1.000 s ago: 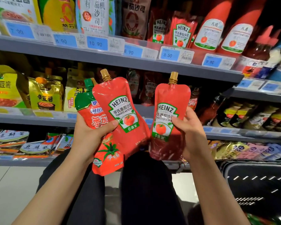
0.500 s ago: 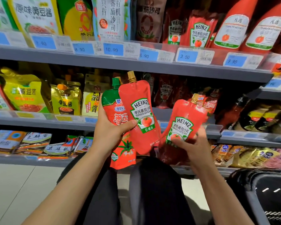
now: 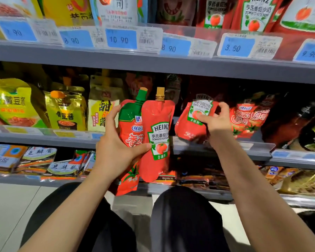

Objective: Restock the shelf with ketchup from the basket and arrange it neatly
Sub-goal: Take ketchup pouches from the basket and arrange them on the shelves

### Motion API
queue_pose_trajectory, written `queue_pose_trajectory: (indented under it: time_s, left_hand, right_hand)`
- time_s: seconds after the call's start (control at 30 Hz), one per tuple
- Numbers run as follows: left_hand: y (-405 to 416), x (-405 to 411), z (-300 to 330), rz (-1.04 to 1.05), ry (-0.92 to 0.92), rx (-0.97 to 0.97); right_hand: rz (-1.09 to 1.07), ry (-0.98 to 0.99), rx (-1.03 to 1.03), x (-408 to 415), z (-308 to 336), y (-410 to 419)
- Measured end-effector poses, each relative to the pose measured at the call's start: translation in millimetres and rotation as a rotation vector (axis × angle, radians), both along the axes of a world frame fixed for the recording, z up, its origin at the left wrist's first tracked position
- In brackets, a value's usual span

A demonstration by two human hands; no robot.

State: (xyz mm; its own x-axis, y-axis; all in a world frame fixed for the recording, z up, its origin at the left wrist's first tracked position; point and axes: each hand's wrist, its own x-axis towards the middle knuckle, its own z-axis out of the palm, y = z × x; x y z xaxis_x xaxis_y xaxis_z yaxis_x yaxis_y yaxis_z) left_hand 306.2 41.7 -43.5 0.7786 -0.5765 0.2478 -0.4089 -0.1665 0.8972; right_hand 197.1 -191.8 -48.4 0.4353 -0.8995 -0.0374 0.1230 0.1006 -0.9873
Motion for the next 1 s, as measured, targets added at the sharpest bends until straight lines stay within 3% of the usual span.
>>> queue_pose_trajectory:
  time_s: [0.17,0.27,0.5,0.6,0.7,0.83,1.0]
  left_hand:
    - [-7,2,-2,-0.034,-0.052,0.041]
    - [-14,-1,-3,-0.072,-0.055,0.066]
    - [-22,-7,-4,-0.079,-0.060,0.093]
    - [-20,-7,-3,-0.064,-0.075,0.112]
    - [-16,-5,-6,-0.031,-0.085,0.129]
    - [-10,-4,-5,0.019,-0.065,0.129]
    - [-6,-4,-5,0.042,-0.057,0.129]
  right_hand:
    - [-0.113,0.128,-0.067,17,1,-34]
    - [-0.072,0.207,-0.098,20,-11,-39]
    - [-0.022,0.445,-0.441,12,-41,-30]
    - [-0.099,0.567,-0.548,7,-45,-22]
    - [-0.180,0.548,-0.621,4,-52,-14]
    - [-0.219,0.568,-0.643,11,-52,-18]
    - [-0.184,0.858,-0.513,37,-38,-36]
